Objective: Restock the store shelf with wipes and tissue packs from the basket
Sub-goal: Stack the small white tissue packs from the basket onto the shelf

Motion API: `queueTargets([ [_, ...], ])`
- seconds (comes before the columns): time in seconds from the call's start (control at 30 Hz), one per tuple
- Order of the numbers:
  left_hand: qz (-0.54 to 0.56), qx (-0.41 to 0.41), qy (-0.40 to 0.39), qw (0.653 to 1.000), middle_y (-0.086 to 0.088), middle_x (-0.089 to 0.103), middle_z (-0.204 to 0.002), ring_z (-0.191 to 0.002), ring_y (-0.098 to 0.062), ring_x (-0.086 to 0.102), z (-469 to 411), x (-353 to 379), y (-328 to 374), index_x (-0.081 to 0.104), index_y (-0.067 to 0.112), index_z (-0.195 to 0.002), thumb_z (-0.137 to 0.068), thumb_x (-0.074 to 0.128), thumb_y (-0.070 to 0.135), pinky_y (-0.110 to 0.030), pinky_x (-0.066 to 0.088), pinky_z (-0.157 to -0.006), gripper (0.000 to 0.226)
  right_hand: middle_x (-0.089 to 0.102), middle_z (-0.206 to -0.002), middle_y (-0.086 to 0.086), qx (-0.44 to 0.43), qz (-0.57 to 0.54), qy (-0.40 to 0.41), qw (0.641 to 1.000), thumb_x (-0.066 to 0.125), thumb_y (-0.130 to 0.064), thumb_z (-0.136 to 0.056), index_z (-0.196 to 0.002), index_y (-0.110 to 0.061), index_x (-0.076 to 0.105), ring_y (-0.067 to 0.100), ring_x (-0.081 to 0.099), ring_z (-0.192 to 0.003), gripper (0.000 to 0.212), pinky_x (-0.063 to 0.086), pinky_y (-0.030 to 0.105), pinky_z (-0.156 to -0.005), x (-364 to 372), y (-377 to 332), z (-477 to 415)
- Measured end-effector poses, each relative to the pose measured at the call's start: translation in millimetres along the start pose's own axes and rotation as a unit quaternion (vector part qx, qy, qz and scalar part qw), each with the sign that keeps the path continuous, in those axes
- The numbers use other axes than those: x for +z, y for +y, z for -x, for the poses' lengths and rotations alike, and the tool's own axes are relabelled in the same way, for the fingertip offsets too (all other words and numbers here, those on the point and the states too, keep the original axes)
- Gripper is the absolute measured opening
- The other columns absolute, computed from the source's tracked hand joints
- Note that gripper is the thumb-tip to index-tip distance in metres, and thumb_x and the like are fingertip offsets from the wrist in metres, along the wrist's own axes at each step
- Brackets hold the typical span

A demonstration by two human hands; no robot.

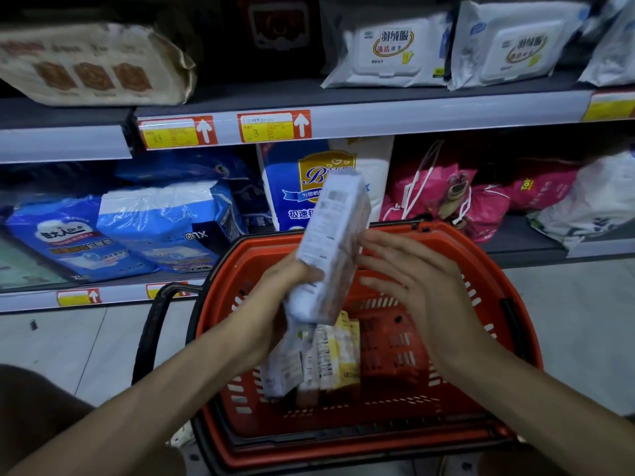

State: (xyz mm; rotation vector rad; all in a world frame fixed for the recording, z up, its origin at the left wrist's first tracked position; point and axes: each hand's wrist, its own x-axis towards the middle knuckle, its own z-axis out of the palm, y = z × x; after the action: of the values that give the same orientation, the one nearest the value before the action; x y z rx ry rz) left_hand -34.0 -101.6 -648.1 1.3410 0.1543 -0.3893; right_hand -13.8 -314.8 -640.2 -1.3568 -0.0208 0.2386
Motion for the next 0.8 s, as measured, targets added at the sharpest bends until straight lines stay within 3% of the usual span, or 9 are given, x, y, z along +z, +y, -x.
queueTargets([
  [0.07, 0.121, 0.004, 0.057, 0.991, -0.043, 0.065, -0.117, -0.128, -0.035, 0.061, 4, -9, 5, 0.064, -0.022, -0.117, -0.088, 0.063, -0.015, -0.021, 0.052, -0.086, 0.03, 0.076, -0.117, 0.005, -0.044, 0.038, -0.026, 0.998, 0.057, -0.014, -0.096, -0.12, -0.012, 0.072, 0.021, 0.071, -0.114, 0.029, 0.057, 0.038, -0.091, -1, -3, 5],
  [0.1, 0.141, 0.0, 0.069, 0.988, -0.041, 0.062, -0.127, -0.11, -0.023, 0.073, 8, -9, 12, 0.061, -0.023, -0.121, -0.098, 0.051, -0.016, -0.018, 0.053, -0.083, 0.026, 0.076, -0.116, 0.005, -0.067, 0.066, -0.036, 0.995, 0.056, -0.009, -0.098, -0.121, -0.011, 0.072, 0.02, 0.071, -0.114, 0.028, 0.058, 0.038, -0.091, -1, -4, 7],
  [0.17, 0.219, -0.032, 0.012, 0.975, -0.023, 0.075, -0.104, -0.067, -0.011, 0.073, 10, -7, 13, 0.082, -0.001, -0.095, -0.106, 0.034, 0.003, -0.021, 0.056, -0.064, 0.049, 0.076, -0.116, 0.003, -0.106, 0.11, -0.053, 0.987, 0.057, -0.002, -0.099, -0.122, -0.011, 0.07, 0.019, 0.069, -0.116, 0.028, 0.058, 0.04, -0.093, -1, -6, 12],
  [0.23, 0.313, -0.09, -0.027, 0.945, -0.009, 0.072, -0.101, -0.081, -0.021, 0.067, 3, 0, 11, 0.078, 0.013, -0.103, -0.086, 0.053, 0.029, -0.033, 0.052, -0.077, 0.034, 0.074, -0.12, -0.001, -0.127, 0.13, -0.071, 0.981, 0.06, -0.007, -0.097, -0.127, -0.015, 0.067, 0.019, 0.066, -0.12, 0.031, 0.057, 0.039, -0.095, 0, -6, 18],
  [0.33, 0.332, -0.099, -0.054, 0.937, -0.008, 0.062, -0.116, -0.095, -0.027, 0.06, -5, -14, 0, 0.06, 0.018, -0.128, -0.065, 0.069, 0.033, -0.04, 0.049, -0.086, 0.065, 0.069, -0.127, -0.009, -0.137, 0.155, -0.096, 0.974, 0.059, -0.016, -0.096, -0.136, -0.026, 0.059, 0.017, 0.061, -0.127, 0.041, 0.054, 0.038, -0.097, 4, -6, 25],
  [0.5, 0.314, -0.069, -0.03, 0.946, -0.01, 0.069, -0.111, -0.087, -0.027, 0.067, -5, -6, 9, 0.074, 0.014, -0.111, -0.073, 0.053, 0.036, -0.037, 0.056, -0.077, 0.048, 0.055, -0.144, -0.021, -0.175, 0.265, -0.106, 0.942, 0.062, -0.023, -0.1, -0.143, -0.033, 0.053, 0.009, 0.059, -0.126, 0.045, 0.051, 0.028, -0.097, 8, -8, 30],
  [0.6, 0.235, -0.019, -0.003, 0.972, -0.014, 0.071, -0.107, -0.081, -0.028, 0.066, 1, 1, 19, 0.076, 0.012, -0.109, -0.074, 0.054, 0.031, -0.036, 0.055, -0.07, 0.045, 0.042, -0.149, -0.025, -0.23, 0.377, -0.107, 0.891, 0.071, -0.035, -0.095, -0.149, -0.037, 0.046, 0.004, 0.053, -0.13, 0.06, 0.046, 0.02, -0.102, 11, -11, 31],
  [0.7, 0.157, 0.011, -0.006, 0.987, -0.018, 0.072, -0.113, -0.084, -0.029, 0.069, 10, 3, 30, 0.073, 0.009, -0.124, -0.073, 0.063, 0.03, -0.036, 0.057, -0.067, 0.056, 0.03, -0.155, -0.017, -0.265, 0.471, -0.113, 0.834, 0.071, -0.053, -0.089, -0.157, -0.041, 0.031, 0.002, 0.038, -0.141, 0.08, 0.045, 0.03, -0.111, 18, -14, 30],
  [0.8, 0.118, 0.073, -0.009, 0.99, -0.019, 0.071, -0.12, -0.093, -0.029, 0.072, 22, 10, 47, 0.065, 0.011, -0.136, -0.08, 0.066, 0.024, -0.035, 0.06, -0.068, 0.058, 0.026, -0.159, -0.013, -0.291, 0.468, -0.09, 0.829, 0.073, -0.051, -0.087, -0.158, -0.043, 0.029, -0.008, 0.035, -0.138, 0.084, 0.04, 0.02, -0.112, 29, -22, 30],
])
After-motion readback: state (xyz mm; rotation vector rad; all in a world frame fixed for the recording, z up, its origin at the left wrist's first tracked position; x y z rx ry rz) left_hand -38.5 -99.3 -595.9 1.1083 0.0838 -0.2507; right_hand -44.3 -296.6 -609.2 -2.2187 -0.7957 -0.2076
